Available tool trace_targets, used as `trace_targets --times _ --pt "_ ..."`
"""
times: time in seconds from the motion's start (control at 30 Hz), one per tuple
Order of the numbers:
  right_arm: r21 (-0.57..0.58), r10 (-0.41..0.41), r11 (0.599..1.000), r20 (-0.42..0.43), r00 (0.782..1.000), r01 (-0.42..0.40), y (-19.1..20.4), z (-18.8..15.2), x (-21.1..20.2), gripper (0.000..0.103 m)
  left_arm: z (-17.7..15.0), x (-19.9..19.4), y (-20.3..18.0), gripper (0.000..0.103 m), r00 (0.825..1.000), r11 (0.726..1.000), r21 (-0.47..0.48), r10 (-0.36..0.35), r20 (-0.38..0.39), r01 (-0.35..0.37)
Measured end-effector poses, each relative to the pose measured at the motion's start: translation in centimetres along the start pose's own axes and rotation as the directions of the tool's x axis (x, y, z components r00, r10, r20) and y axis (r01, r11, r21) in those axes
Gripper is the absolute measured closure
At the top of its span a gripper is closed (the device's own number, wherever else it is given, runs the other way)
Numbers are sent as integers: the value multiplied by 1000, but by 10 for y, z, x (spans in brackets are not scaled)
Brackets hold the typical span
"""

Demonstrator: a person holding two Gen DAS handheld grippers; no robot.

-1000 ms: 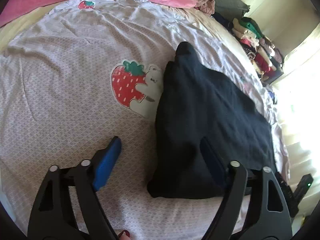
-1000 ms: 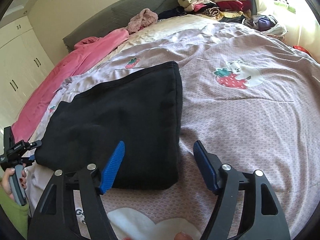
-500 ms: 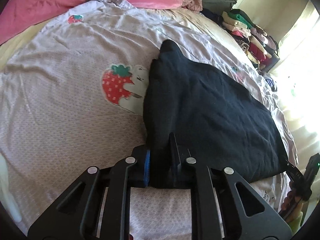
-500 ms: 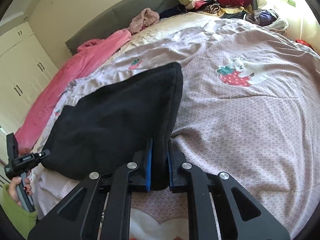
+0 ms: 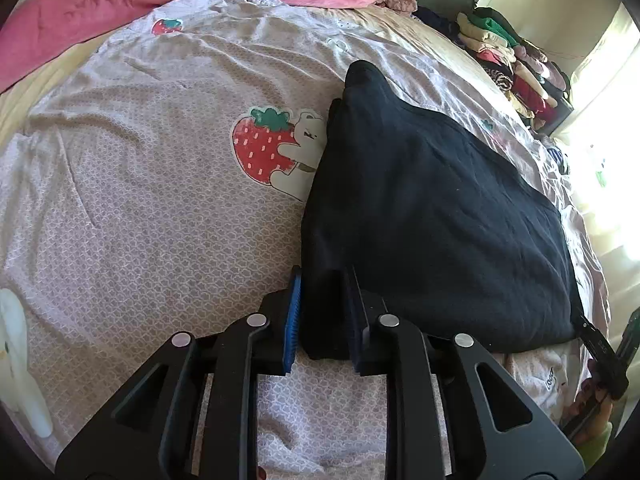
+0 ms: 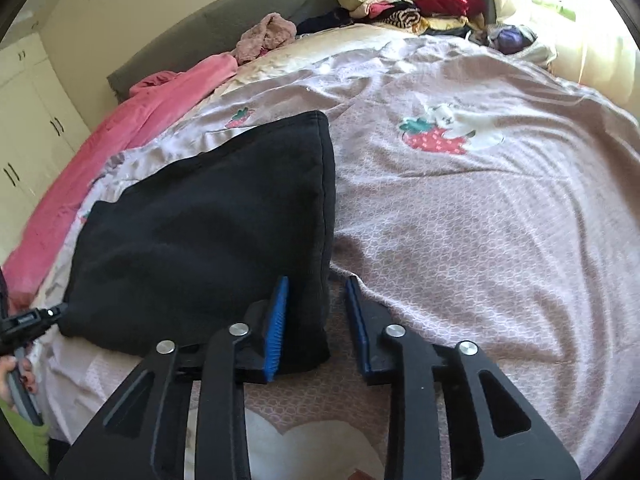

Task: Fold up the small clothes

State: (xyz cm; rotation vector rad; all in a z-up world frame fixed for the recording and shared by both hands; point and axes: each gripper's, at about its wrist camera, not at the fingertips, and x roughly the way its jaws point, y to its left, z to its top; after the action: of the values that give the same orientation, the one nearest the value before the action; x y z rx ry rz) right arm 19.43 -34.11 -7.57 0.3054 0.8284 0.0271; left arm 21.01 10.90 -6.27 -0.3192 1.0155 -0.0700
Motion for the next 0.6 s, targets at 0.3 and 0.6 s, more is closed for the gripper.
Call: trace_targets --times 0.3,0.6 --pt "-17 -32 999 6 999 32 4 -4 -6 57 -2 -5 -6 86 999 999 30 30 17 -31" --pt "-40 -43 998 39 998 45 13 -4 -21 32 -5 -14 -12 81 998 997 55 45 37 -47"
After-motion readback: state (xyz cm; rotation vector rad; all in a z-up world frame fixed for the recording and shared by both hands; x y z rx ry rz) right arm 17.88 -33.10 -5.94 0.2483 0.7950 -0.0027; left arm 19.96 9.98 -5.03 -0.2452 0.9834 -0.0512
